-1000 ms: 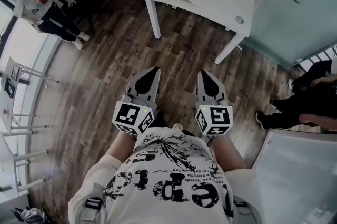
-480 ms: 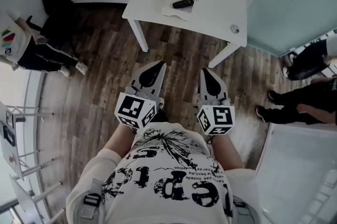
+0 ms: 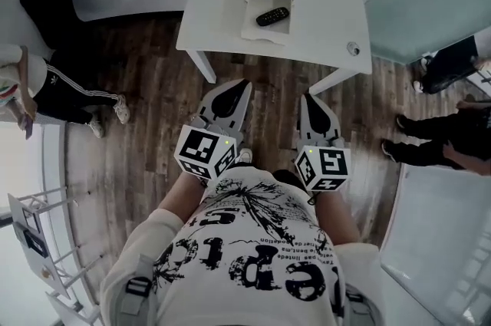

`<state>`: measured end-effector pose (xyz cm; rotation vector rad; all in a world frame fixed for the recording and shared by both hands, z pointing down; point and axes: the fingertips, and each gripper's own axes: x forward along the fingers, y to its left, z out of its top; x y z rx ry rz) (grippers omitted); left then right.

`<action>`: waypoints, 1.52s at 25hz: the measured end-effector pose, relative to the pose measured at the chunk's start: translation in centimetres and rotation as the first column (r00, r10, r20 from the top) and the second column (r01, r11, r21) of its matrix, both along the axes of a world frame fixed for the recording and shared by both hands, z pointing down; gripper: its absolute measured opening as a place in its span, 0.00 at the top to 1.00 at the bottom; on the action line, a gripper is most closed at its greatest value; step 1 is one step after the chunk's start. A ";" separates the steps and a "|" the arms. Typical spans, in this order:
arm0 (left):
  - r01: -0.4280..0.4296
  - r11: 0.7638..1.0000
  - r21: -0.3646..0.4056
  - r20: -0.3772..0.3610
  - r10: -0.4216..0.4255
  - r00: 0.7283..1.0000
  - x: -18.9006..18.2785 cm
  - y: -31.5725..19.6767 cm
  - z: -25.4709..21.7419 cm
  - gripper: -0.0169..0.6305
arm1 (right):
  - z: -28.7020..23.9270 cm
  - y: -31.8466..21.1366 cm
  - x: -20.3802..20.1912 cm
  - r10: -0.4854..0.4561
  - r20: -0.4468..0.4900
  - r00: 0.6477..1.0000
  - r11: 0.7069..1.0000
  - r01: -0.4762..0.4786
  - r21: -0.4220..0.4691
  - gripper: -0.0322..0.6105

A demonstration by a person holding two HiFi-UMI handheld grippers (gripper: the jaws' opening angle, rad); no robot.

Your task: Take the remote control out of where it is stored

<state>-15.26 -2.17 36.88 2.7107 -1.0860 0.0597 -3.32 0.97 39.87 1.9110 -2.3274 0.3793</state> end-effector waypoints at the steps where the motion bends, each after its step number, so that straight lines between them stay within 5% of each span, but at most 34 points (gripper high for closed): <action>1: -0.005 1.000 -0.010 -0.001 0.005 1.000 0.1 -0.7 0.4 0.96 | 0.3 -0.7 0.0 0.002 0.007 1.000 1.000 -0.001 -0.015 0.96; 10: -0.029 0.996 -0.087 0.042 0.033 0.999 4.0 -6.9 3.6 0.96 | 2.1 -7.2 4.3 0.036 0.002 0.999 0.998 -0.035 -0.045 0.96; 23: 0.132 0.988 -0.081 0.114 -0.123 0.986 11.6 -18.9 3.5 0.96 | 3.0 -20.7 13.6 -0.100 0.041 0.994 0.994 0.102 -0.034 0.96; 28: 0.114 0.987 -0.114 0.191 -0.091 0.977 13.8 -21.0 5.6 0.96 | 4.0 -23.6 15.2 -0.121 0.065 0.991 0.991 0.124 -0.048 0.96; 38: 0.089 0.932 -0.350 0.228 -0.007 0.974 14.1 -27.7 13.1 0.96 | 7.9 -28.1 15.4 -0.069 0.114 0.991 0.984 0.086 -0.155 0.96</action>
